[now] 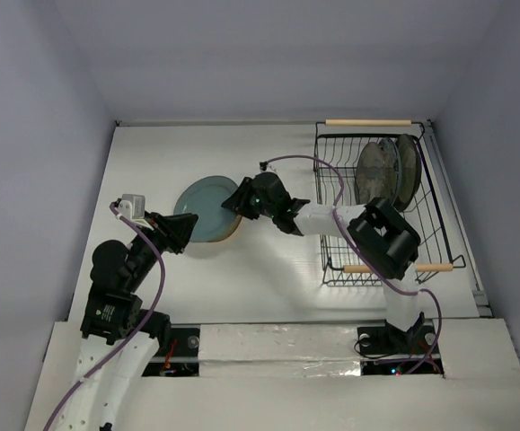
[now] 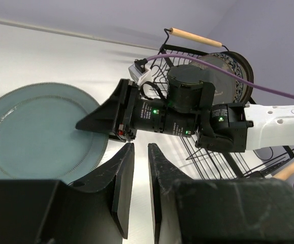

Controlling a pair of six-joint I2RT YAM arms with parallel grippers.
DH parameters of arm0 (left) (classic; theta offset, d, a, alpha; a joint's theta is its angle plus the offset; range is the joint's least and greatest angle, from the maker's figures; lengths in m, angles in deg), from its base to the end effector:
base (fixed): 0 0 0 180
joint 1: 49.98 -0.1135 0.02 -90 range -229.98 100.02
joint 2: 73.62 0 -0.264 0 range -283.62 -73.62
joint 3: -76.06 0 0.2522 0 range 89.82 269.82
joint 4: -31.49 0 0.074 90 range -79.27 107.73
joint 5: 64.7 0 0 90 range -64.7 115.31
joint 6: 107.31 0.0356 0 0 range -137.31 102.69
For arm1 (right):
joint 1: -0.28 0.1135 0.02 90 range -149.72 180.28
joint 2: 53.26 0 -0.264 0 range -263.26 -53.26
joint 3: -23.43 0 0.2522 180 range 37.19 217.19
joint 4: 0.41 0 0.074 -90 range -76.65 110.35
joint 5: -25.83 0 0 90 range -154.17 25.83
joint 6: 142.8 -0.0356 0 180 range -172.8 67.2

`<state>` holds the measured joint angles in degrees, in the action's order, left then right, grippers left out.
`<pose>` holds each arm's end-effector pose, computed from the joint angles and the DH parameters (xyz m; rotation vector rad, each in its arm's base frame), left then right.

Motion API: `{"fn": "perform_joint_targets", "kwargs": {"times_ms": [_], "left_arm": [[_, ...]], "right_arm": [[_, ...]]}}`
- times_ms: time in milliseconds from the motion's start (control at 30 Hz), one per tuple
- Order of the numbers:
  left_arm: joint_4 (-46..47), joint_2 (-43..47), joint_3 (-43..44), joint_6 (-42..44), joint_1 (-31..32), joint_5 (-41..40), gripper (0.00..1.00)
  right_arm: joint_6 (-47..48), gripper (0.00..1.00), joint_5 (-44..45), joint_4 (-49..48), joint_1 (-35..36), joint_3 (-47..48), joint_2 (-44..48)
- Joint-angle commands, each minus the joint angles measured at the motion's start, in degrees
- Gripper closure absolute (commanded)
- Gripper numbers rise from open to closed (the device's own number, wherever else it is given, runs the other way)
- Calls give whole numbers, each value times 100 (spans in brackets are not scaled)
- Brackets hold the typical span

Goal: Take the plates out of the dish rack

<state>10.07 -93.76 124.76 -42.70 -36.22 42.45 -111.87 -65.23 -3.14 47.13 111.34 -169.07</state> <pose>0.0954 -0.0342 0.3384 0.1014 1.4953 -0.7707 0.3121 0.3339 0.1865 0.2236 2.2111 1.1388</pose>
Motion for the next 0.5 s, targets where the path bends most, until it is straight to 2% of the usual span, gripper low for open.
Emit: {"fn": "perform_joint_targets", "kwargs": {"times_ms": [0,33,67,100,133,233,267,467], "left_arm": [[239,-16,-22,-19,-40,70,85],[239,-16,-31,-10,-40,78,85],[247,-7,-31,-19,-40,78,85],[248,1,-31,-10,-40,70,85],[239,1,-31,-10,-40,70,85],[239,19,-31,-10,-40,70,85],[239,19,-22,-19,-40,70,85],[239,28,-31,-10,-40,61,85]], "right_arm": [[-211,57,45,-910,8,12,199],[-36,50,71,-761,8,55,208],[70,38,71,-602,8,99,208],[193,32,71,-270,8,152,217],[438,21,184,-84,8,248,243],[904,10,413,521,8,354,313],[1019,3,553,663,8,442,357],[1854,0,1195,1947,61,645,489]]}}
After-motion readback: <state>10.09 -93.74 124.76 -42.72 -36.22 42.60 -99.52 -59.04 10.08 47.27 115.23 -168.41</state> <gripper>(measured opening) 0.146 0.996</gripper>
